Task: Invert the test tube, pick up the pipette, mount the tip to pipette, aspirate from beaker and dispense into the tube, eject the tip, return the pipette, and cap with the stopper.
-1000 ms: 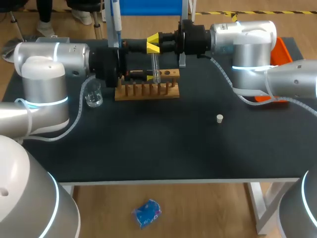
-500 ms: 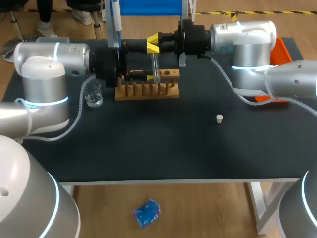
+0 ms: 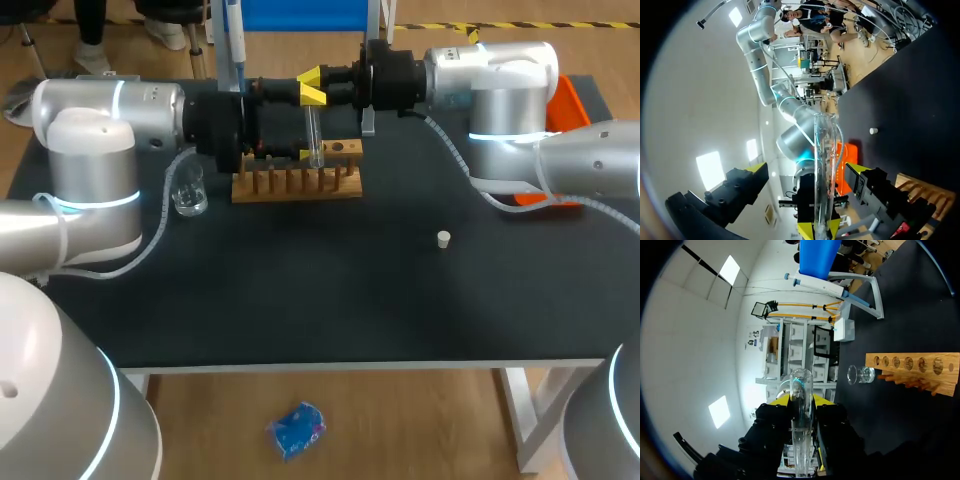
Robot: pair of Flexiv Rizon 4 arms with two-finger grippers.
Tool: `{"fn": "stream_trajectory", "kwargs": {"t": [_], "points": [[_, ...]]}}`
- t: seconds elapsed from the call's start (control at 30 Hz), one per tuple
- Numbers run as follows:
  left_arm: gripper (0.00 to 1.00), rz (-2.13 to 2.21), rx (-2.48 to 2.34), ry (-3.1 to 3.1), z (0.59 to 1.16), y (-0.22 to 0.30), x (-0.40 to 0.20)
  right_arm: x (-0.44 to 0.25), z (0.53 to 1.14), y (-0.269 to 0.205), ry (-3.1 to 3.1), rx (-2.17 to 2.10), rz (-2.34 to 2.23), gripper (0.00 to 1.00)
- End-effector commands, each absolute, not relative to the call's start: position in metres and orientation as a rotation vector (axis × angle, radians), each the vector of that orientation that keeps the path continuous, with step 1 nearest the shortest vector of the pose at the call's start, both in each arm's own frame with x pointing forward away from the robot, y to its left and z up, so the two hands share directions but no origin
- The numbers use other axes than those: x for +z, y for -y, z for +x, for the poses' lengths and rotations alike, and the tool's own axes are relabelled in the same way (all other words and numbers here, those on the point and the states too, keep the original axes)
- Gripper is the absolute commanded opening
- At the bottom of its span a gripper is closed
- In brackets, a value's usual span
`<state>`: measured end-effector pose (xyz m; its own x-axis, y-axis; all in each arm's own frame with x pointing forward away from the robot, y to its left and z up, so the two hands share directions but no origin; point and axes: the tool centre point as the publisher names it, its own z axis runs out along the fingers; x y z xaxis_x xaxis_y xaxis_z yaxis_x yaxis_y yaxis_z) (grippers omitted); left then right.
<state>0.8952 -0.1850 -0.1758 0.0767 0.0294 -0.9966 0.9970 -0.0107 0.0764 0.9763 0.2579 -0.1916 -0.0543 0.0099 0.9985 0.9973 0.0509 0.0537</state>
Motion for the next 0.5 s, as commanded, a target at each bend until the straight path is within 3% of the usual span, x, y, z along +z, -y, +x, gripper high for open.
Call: {"fn": "stream_trajectory", "kwargs": {"t": [0.03,0.5], "points": [[0.0,1.274,-1.147,-1.167,0.8952,0.1835,-0.1776,-0.1915,0.9768,-0.2575,1.283,-1.204,-1.153,0.0],[0.0,1.277,-1.159,-1.164,0.8936,0.1844,-0.1796,-0.1915,0.9768,-0.2575,1.283,-1.204,-1.153,0.0]]}}
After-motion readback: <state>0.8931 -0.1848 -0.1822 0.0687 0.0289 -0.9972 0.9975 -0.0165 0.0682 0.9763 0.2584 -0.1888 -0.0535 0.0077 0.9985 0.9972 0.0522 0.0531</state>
